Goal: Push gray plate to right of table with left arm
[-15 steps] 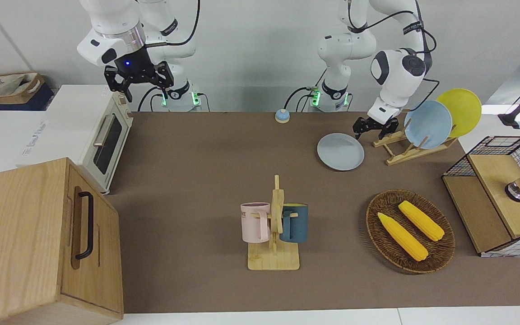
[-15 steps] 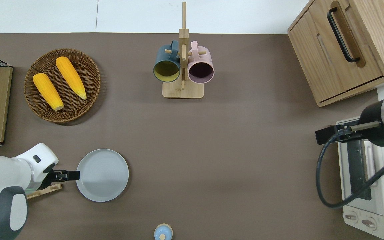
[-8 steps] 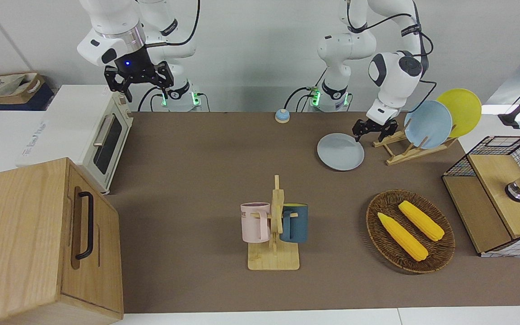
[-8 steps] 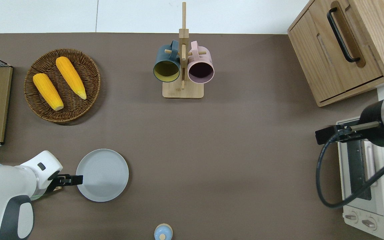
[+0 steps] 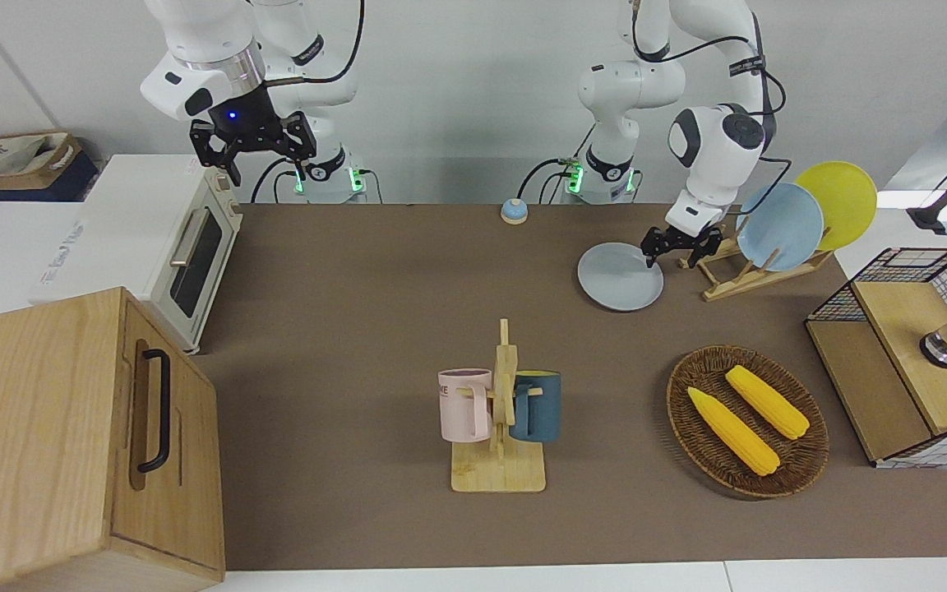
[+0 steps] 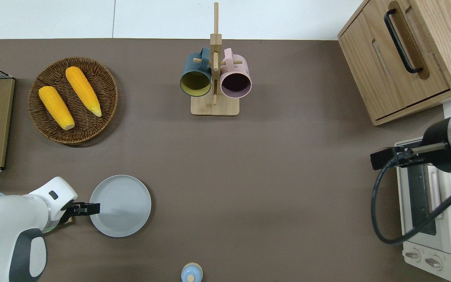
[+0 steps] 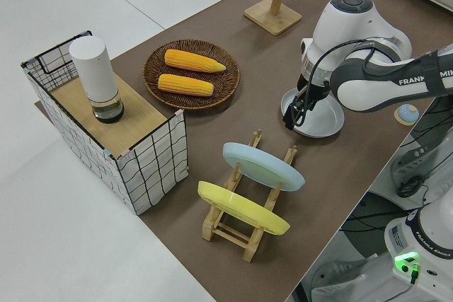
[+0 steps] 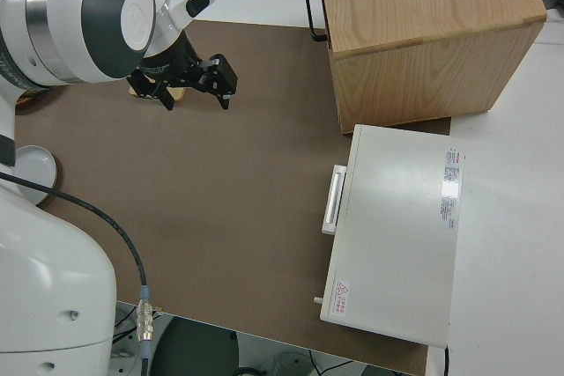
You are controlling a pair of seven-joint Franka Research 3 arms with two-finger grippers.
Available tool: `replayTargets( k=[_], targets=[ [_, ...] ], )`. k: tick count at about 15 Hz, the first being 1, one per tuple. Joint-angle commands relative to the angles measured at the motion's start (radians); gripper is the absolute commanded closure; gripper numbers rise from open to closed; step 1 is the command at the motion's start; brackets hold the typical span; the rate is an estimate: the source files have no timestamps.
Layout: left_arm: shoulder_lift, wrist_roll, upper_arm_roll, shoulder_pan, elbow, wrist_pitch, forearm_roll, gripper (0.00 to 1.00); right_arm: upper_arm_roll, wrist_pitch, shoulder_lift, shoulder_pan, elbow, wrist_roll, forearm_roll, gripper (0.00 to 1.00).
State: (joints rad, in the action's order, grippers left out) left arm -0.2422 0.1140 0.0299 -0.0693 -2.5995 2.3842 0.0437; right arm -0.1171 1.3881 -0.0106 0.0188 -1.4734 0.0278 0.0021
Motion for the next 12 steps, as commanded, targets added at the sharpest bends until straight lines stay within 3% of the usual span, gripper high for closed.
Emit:
replayTargets(
  k=[1, 7, 10, 12],
  targets=[
    [0.038, 0.001, -0.007, 0.013, -0.016, 0.075, -0.001, 0.03, -0.015, -0.012, -0.006, -0.02, 0.004, 0.0, 0.01, 0.017],
    [0.077, -0.001, -0.005, 0.014, -0.016, 0.115, -0.001, 0.15, -0.015, -0.012, -0.006, -0.02, 0.004, 0.001, 0.01, 0.017],
    [0.078, -0.001, -0.005, 0.014, -0.016, 0.119, -0.001, 0.26, -0.013, -0.012, -0.006, -0.02, 0.004, 0.001, 0.01, 0.017],
    [0.08, -0.001, -0.004, 0.014, -0.016, 0.122, -0.001, 0.38, -0.015, -0.012, -0.006, -0.02, 0.004, 0.001, 0.01, 0.017]
  ],
)
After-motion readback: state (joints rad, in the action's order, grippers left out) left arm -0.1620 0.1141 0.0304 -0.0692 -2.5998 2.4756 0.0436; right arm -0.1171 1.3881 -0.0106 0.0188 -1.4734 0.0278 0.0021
